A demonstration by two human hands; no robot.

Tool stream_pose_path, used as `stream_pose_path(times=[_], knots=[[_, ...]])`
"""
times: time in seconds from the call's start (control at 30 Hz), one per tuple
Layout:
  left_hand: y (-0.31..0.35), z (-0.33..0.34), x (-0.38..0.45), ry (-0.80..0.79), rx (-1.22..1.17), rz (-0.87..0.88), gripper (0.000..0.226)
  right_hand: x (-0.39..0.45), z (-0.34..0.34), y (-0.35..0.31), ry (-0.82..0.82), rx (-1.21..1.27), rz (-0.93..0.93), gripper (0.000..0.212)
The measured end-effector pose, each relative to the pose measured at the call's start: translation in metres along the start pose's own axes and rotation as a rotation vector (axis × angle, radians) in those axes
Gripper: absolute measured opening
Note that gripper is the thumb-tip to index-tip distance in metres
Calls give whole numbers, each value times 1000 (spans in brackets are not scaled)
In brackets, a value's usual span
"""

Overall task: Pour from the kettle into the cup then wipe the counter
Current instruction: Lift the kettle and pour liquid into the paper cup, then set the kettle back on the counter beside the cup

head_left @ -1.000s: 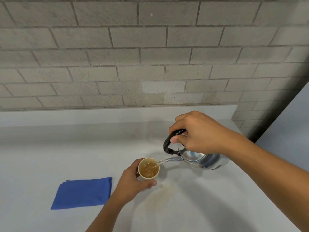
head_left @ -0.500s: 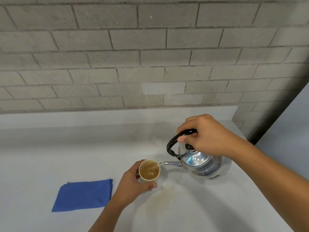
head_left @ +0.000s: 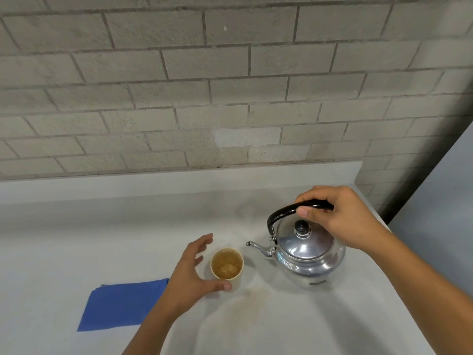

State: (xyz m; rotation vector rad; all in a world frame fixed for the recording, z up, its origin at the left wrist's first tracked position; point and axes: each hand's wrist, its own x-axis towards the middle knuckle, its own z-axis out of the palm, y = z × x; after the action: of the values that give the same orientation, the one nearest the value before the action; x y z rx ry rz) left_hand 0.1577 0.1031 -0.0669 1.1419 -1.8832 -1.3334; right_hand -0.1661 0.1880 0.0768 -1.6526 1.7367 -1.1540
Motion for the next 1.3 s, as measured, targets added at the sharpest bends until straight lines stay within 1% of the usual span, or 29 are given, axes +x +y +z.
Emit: stream_pose_path(times=[0.1,0.2,0.3,0.37,0.47,0.6,0.73,0.83,0.97,1.17,1.3], knots=[[22,-5,4,41,26,62,105,4,-5,5,43,35,-4,14],[54,-3,18,37,35,127,82,13,-7,6,75,98,2,11],[85,6,38,33,35,232,59,23,-7,6,104,110,9,10],[101,14,54,32,33,286,51,31,-6,7,122,117,14,9],[116,24,79,5,26,314,49,44,-3,11,148,119,14,8],[117,36,107,-2,14,319,48,59,8,21,152,155,-4,9],[102,42,128,102,-30,278,30,68,22,39,147,212,-3,16],[93,43,137,125,-8,252,23,75,29,54,139,203,25,15],[85,45,146,120,39,214,26,83,35,69,122,196,70,13],[76,51,156,95,67,138,20,93,39,82,88,170,117,13],[72,57,159,86,82,125,18,95,41,88,79,158,133,12]])
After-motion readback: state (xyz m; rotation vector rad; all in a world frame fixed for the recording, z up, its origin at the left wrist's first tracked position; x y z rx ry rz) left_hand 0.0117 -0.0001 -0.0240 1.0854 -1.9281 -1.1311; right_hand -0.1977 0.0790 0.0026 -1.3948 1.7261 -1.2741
